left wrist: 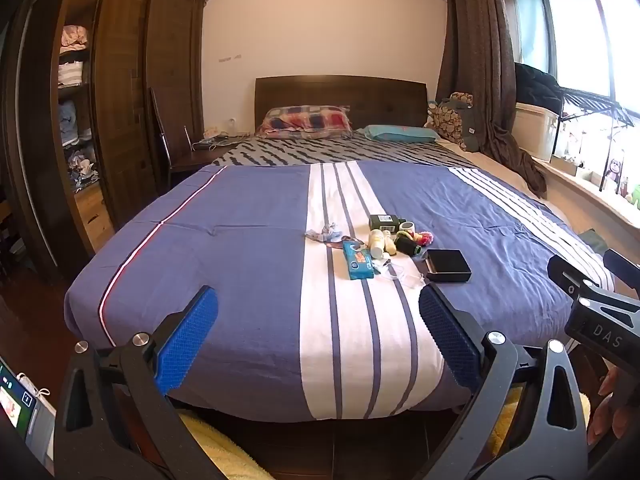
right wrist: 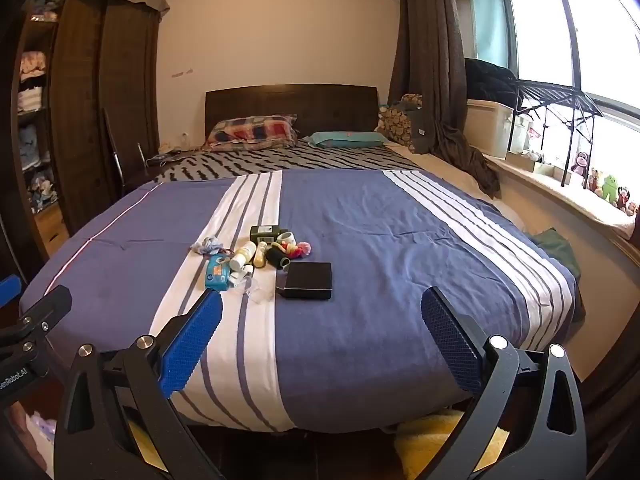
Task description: Collect trash
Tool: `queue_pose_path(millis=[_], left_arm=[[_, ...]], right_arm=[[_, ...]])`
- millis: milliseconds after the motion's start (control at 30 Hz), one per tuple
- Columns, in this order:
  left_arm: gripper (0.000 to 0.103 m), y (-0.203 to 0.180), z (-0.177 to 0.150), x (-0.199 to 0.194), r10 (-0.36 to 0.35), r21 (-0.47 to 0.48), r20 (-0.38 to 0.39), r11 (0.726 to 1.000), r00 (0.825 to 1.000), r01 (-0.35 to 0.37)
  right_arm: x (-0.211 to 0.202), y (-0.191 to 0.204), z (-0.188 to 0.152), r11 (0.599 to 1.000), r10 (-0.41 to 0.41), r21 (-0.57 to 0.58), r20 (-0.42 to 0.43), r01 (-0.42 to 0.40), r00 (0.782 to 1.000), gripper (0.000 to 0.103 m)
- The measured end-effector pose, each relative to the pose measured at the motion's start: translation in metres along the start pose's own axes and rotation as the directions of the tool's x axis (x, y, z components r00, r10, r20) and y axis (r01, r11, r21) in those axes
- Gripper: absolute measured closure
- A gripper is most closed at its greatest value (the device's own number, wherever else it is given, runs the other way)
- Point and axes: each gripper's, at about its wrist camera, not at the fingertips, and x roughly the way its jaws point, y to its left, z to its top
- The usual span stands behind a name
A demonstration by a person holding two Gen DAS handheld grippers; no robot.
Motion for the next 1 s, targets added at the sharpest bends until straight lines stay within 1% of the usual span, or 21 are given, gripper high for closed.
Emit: queue_pose_path(millis=[433,567,1000], left_arm=[[0.008,0.0016,0.0002,0.0010,0.005,-0.001,-0.002,1.000,1.000,-0.005],[0.008,-0.0010,0.0037,-0.0019,0.007,0.000,-0.002,1.000,1.000,-0.007],[0.008,-0.0018,0.0034,-0.0026,0.009,0.003,0.002,1.000,1.000,-0.009]], right_arm=[[0.0004,-0.0038,-0.0010,1.000,0.008,0.011,-0.004,-0.008,1.000,0.003],[-0.0008,0.0015,-0.0001,1.000,0.010,0.008,-0.005,-0.010,1.000,0.003],[-0.0024,0.0007,0.0028,1.000,0.014,0.013,-0.002,-0.014,1.000,0.003]])
